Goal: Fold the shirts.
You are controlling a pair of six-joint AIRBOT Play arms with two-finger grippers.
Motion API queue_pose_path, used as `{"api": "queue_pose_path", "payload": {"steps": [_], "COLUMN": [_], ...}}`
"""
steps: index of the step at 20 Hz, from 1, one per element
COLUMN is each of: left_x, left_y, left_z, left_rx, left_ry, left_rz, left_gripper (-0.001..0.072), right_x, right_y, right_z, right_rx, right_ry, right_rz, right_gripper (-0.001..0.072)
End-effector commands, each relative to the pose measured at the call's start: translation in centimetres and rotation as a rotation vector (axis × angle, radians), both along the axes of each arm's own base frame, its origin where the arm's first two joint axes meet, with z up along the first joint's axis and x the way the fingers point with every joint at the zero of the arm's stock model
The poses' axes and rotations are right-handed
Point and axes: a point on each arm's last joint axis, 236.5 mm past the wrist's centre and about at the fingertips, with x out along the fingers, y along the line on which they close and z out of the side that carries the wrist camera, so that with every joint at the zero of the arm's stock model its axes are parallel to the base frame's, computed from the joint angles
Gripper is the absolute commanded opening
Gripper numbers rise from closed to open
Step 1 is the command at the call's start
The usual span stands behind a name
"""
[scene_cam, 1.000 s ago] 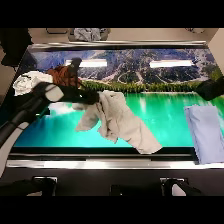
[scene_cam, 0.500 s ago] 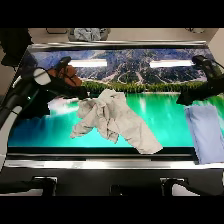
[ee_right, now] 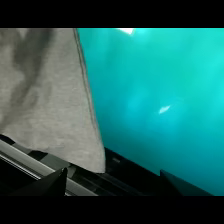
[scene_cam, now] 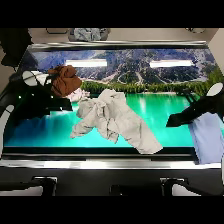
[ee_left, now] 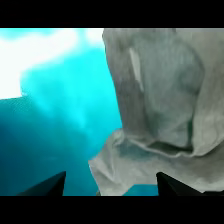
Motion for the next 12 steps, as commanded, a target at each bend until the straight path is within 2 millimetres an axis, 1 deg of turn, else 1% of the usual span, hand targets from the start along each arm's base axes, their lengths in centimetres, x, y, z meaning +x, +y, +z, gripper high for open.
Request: {"api": "queue_pose_path", "payload": {"steps": [1, 4, 6, 8, 10, 12], "left_x": [-6.2, -10.0, -11.6, -11.6, -10.7, -9.6], "left_y": [-0.5, -1.0, -1.3, -2.7, -4.1, -4.6], "left_z": [-4.2, -7.3, -9.1, -9.8, -9.6, -9.7], "left_rx": [-0.051, -0.08, -0.098, -0.16, -0.217, -0.226], "left_ry": [0.126, 0.17, 0.199, 0.18, 0.14, 0.096], "left_rz": [-0.037, -0.017, -0.012, 0.014, 0.027, 0.041], "left_gripper": [0.0676, 0.0676, 0.0676, 0.0676, 0.0676, 0.0673], "right_x": [-3.4, -5.0, -6.2, -7.4, -8.3, -9.3], "right_y": [2.0, 2.4, 2.8, 3.6, 4.5, 4.9], "right_z": [-2.2, -2.3, -2.3, -2.6, -3.0, -3.6], "right_rx": [0.071, 0.066, 0.068, 0.087, 0.116, 0.125], "right_ry": [0.071, 0.059, 0.062, 0.067, 0.073, 0.09], "right_rz": [0.02, 0.017, 0.016, 0.007, -0.006, -0.012], "right_gripper": [0.0691, 0.0691, 0.0692, 0.0692, 0.0692, 0.0692]}}
